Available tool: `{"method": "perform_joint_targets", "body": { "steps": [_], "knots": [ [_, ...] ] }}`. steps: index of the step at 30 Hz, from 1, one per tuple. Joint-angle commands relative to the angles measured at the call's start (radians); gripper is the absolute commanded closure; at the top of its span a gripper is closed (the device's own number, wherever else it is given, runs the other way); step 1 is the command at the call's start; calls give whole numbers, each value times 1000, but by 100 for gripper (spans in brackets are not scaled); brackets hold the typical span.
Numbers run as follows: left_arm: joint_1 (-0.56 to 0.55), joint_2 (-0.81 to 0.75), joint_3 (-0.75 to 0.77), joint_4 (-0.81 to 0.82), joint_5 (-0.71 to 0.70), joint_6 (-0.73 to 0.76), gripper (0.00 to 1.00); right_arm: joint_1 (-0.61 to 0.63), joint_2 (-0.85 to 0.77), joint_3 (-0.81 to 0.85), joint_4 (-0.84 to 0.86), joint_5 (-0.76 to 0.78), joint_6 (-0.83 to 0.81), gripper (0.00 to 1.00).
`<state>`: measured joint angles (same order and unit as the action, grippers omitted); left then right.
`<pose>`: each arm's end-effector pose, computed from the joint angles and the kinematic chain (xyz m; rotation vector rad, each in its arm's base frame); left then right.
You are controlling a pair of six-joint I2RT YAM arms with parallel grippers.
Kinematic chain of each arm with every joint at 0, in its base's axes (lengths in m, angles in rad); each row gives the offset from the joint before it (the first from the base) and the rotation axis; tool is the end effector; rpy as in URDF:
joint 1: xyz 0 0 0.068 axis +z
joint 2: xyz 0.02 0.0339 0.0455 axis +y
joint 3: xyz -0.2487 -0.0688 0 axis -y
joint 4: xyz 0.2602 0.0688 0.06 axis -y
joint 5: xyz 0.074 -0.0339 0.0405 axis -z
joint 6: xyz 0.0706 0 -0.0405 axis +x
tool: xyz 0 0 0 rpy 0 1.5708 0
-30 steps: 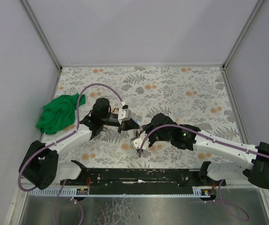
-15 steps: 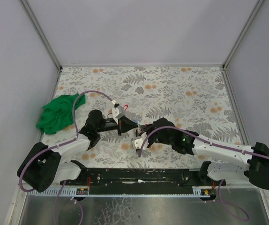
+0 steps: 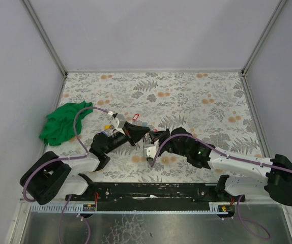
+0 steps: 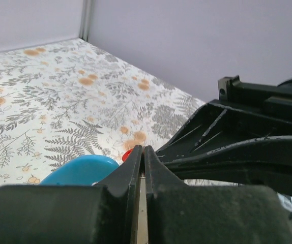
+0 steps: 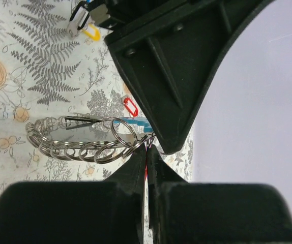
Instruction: Put the keys on the keyring
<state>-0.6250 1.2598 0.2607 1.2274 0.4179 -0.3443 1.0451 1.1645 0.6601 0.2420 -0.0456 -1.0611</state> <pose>0.2023 -0.1813 0.1953 0.5661 1.3343 -1.0841 0.1568 0.2767 0.2312 -1.6084 0.8791 0.0305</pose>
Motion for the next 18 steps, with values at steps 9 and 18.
{"method": "perform_joint_targets", "body": {
  "steps": [9, 18],
  "knots": [
    [-47, 112, -27, 299, -234, -50, 100, -52, 37, -26, 163, -10, 266, 100],
    [21, 224, -23, 295, -223, -101, 73, -192, 116, -70, 238, -82, 680, 100]
  ]
}}
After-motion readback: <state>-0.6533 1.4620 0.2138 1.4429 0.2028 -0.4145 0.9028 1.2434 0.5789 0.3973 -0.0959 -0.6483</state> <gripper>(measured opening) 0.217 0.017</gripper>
